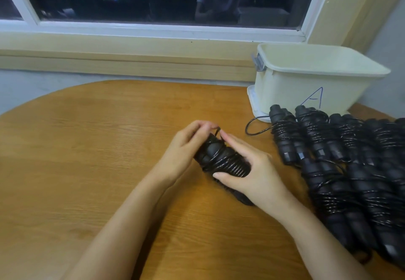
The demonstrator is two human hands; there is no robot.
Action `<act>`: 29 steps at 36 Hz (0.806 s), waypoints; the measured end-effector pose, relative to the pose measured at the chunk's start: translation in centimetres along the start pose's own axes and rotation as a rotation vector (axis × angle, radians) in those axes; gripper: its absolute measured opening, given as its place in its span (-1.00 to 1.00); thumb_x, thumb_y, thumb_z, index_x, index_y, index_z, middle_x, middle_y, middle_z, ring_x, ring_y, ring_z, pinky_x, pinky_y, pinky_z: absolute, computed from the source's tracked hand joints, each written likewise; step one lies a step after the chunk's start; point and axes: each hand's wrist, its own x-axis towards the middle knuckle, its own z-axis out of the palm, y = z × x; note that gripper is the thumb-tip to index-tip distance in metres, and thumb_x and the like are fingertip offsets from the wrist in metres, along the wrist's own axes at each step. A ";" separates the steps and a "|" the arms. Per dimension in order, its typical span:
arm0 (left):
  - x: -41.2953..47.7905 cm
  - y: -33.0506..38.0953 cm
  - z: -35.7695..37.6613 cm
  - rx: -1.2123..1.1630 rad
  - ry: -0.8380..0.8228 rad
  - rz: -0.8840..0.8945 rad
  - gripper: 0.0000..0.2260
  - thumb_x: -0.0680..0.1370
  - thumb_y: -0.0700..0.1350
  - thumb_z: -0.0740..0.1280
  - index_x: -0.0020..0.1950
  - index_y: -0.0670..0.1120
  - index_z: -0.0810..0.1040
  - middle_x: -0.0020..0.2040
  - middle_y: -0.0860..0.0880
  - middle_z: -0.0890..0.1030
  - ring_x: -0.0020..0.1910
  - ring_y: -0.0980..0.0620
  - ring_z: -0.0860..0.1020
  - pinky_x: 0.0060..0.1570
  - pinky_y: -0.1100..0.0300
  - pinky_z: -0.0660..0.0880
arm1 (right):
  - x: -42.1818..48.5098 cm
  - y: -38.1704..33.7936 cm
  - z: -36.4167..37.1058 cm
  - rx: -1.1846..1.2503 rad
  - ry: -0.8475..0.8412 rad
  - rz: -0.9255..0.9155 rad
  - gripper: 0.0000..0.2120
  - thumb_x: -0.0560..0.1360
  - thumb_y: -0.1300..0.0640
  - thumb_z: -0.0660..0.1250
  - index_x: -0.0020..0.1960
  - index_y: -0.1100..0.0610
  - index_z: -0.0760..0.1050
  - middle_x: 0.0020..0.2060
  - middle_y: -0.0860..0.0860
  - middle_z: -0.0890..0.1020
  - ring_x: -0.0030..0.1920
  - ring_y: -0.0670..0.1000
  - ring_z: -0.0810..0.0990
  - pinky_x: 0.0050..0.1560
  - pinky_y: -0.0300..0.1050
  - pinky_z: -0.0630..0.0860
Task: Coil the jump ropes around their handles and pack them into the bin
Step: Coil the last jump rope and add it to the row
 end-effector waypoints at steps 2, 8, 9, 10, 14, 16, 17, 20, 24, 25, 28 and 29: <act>-0.1 0.1 0.5 -0.017 0.015 0.002 -0.64 0.52 0.09 0.24 0.11 -0.16 0.58 -0.02 -0.01 0.65 -0.04 0.14 0.60 0.04 0.24 0.52 | 0.0 0.0 0.4 -0.022 0.039 0.000 -0.19 0.30 0.22 0.61 0.46 -0.09 0.37 0.33 -0.26 0.49 0.31 -0.23 0.49 0.35 -0.16 0.44; 0.2 0.0 1.1 -0.259 0.264 -0.039 -0.77 0.44 0.04 0.35 -0.15 -0.13 0.58 -0.22 0.02 0.63 -0.23 0.16 0.58 -0.17 0.29 0.54 | 0.1 0.1 0.5 -0.088 0.119 0.152 -0.33 0.22 -0.19 0.56 0.25 -0.22 0.36 0.17 -0.21 0.53 0.03 -0.18 0.60 -0.04 -0.38 0.48; 0.2 -0.1 1.0 -0.284 0.312 -0.036 -0.77 0.46 0.03 0.35 -0.15 -0.14 0.57 -0.26 0.03 0.62 -0.25 0.14 0.57 -0.19 0.28 0.54 | 0.2 0.1 0.1 -0.053 0.129 0.188 -0.39 0.26 -0.27 0.52 0.22 -0.18 0.39 0.14 -0.19 0.55 0.03 -0.20 0.59 -0.05 -0.37 0.49; 0.3 -0.1 0.9 -0.311 0.354 -0.037 -0.78 0.50 0.02 0.34 -0.14 -0.14 0.56 -0.28 0.04 0.60 -0.26 0.13 0.56 -0.21 0.27 0.54 | 0.3 0.1 -0.3 0.008 0.123 0.227 -0.45 0.31 -0.34 0.46 0.19 -0.13 0.42 0.11 -0.18 0.57 0.02 -0.20 0.60 -0.08 -0.36 0.51; 0.2 0.4 0.5 -0.359 0.403 -0.035 -0.71 0.53 0.09 0.26 -0.09 -0.13 0.54 -0.20 -0.08 0.59 -0.22 0.02 0.57 -0.20 0.20 0.55 | 0.4 -0.4 -1.0 0.397 -0.020 0.347 -0.55 0.40 -0.22 0.29 0.10 0.11 0.51 -0.16 0.05 0.69 -0.28 0.10 0.70 -0.39 -0.10 0.61; 0.0 0.5 0.7 -0.300 0.410 0.021 -0.62 0.57 0.18 0.18 -0.08 -0.13 0.54 -0.11 -0.18 0.65 -0.15 -0.14 0.62 -0.11 0.04 0.57 | 0.2 -0.6 -0.9 0.440 0.002 0.294 -0.56 0.46 -0.14 0.26 0.04 0.25 0.51 -0.37 0.10 0.65 -0.44 0.13 0.64 -0.50 -0.12 0.52; -0.1 0.5 0.9 -0.254 0.412 0.059 -0.58 0.61 0.20 0.13 -0.08 -0.12 0.54 -0.07 -0.22 0.66 -0.09 -0.22 0.63 -0.06 -0.05 0.57 | 0.2 -0.7 -0.8 0.443 0.024 0.276 -0.56 0.49 -0.13 0.24 0.00 0.28 0.51 -0.43 0.10 0.62 -0.48 0.12 0.61 -0.53 -0.12 0.47; -0.4 0.5 0.9 -0.084 0.441 0.180 -0.62 0.66 0.16 0.06 -0.09 -0.05 0.53 -0.12 -0.16 0.66 -0.12 -0.20 0.62 -0.12 -0.14 0.55 | 0.2 -0.5 -0.8 0.527 0.036 0.311 -0.50 0.50 -0.20 0.20 -0.02 0.28 0.53 -0.36 0.19 0.64 -0.55 0.11 0.54 -0.60 -0.18 0.38; -0.7 0.7 0.7 0.026 0.426 0.358 -0.69 0.66 0.10 0.06 -0.05 0.00 0.53 -0.15 -0.02 0.65 -0.14 -0.01 0.64 -0.15 0.01 0.58 | 0.1 -0.6 -0.9 0.696 -0.063 0.463 -0.42 0.55 -0.23 0.12 0.12 0.29 0.51 -0.16 0.34 0.67 -0.59 0.02 0.43 -0.63 -0.24 0.28; -0.8 0.7 0.7 0.013 0.407 0.370 -0.69 0.66 0.11 0.06 -0.03 0.00 0.53 -0.14 -0.02 0.65 -0.13 -0.01 0.65 -0.13 0.02 0.59 | 0.0 -0.7 -0.8 0.723 -0.077 0.492 -0.44 0.56 -0.23 0.10 0.15 0.26 0.51 -0.14 0.34 0.67 -0.59 0.00 0.42 -0.63 -0.24 0.27; -1.0 1.1 1.2 -0.165 0.361 0.332 -0.64 0.66 0.08 0.03 0.01 -0.05 0.55 -0.10 -0.05 0.69 -0.03 -0.10 0.66 0.00 -0.03 0.59 | -0.2 -1.0 -0.6 0.795 -0.049 0.523 -0.45 0.54 -0.24 0.11 0.18 0.20 0.53 -0.13 0.37 0.66 -0.61 -0.01 0.39 -0.63 -0.25 0.25; -1.0 1.2 1.3 -0.236 0.354 0.316 -0.62 0.67 0.07 0.01 0.03 -0.08 0.56 -0.07 -0.09 0.69 0.01 -0.13 0.66 0.04 -0.05 0.58 | -0.2 -1.1 -0.4 0.807 -0.026 0.518 -0.44 0.52 -0.24 0.12 0.17 0.21 0.53 -0.14 0.37 0.66 -0.62 0.00 0.39 -0.63 -0.25 0.24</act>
